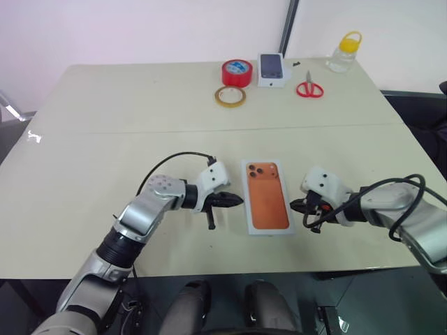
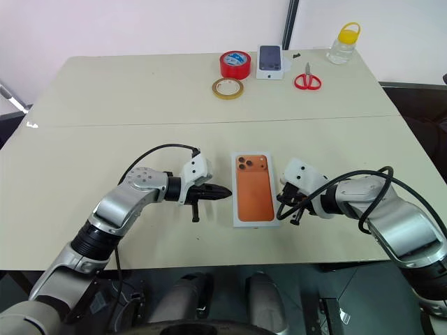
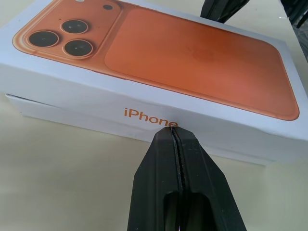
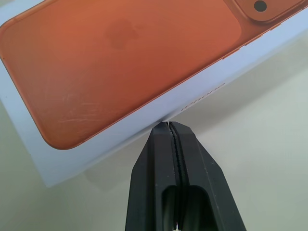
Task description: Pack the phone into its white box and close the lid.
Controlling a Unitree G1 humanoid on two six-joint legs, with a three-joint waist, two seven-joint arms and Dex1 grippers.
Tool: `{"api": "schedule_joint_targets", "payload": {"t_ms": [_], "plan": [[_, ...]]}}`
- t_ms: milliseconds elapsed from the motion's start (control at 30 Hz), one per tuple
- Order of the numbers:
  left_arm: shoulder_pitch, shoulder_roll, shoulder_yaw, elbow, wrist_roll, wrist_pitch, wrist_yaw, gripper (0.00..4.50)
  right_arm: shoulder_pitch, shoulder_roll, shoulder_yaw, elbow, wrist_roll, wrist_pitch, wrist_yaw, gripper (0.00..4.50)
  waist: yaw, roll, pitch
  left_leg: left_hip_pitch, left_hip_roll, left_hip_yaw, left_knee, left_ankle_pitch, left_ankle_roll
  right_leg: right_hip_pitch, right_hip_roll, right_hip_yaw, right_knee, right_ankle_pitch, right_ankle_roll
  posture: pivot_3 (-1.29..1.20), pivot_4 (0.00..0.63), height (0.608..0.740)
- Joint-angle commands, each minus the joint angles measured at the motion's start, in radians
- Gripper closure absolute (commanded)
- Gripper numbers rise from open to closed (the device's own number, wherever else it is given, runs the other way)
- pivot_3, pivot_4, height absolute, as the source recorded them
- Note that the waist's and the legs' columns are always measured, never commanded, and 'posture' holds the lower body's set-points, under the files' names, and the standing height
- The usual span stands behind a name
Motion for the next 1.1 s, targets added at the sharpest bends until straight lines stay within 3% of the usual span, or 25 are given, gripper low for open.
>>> {"api": "schedule_joint_targets", "payload": {"t_ms": [33,733,967,1100], "plan": [[-0.008,-0.011,0.020,-0.015,-0.019,-0.002,0.008,4.48,-0.021,0.005,-0.009,-0.012,-0.003,-0.022,0.001,4.48,0.000,0.000,0.000,0.000,0.000,0.000,0.000,0.000,0.000,0.000,0.000,0.000,0.000,0.000,0.000,0.00,0.150,0.740],[-0.022,-0.001,0.077,0.071,-0.011,-0.026,0.059,4.48,-0.023,0.003,-0.019,-0.002,-0.016,-0.046,0.010,4.48,0.000,0.000,0.000,0.000,0.000,0.000,0.000,0.000,0.000,0.000,0.000,0.000,0.000,0.000,0.000,0.00,0.150,0.740],[-0.103,-0.052,0.164,0.102,-0.075,-0.022,0.074,4.48,0.009,-0.025,-0.086,-0.022,0.020,-0.088,0.068,4.48,0.001,0.000,0.000,0.000,0.000,0.000,0.000,0.000,0.000,0.000,0.000,0.000,0.000,0.000,0.000,0.00,0.150,0.740],[-0.144,-0.083,0.147,0.139,-0.051,-0.042,0.089,4.48,0.047,-0.024,-0.113,-0.072,0.062,-0.085,0.098,4.48,0.001,0.000,0.000,0.000,0.000,0.000,0.000,0.000,0.000,0.000,0.000,0.000,0.000,0.000,0.000,0.00,0.150,0.740]]}}
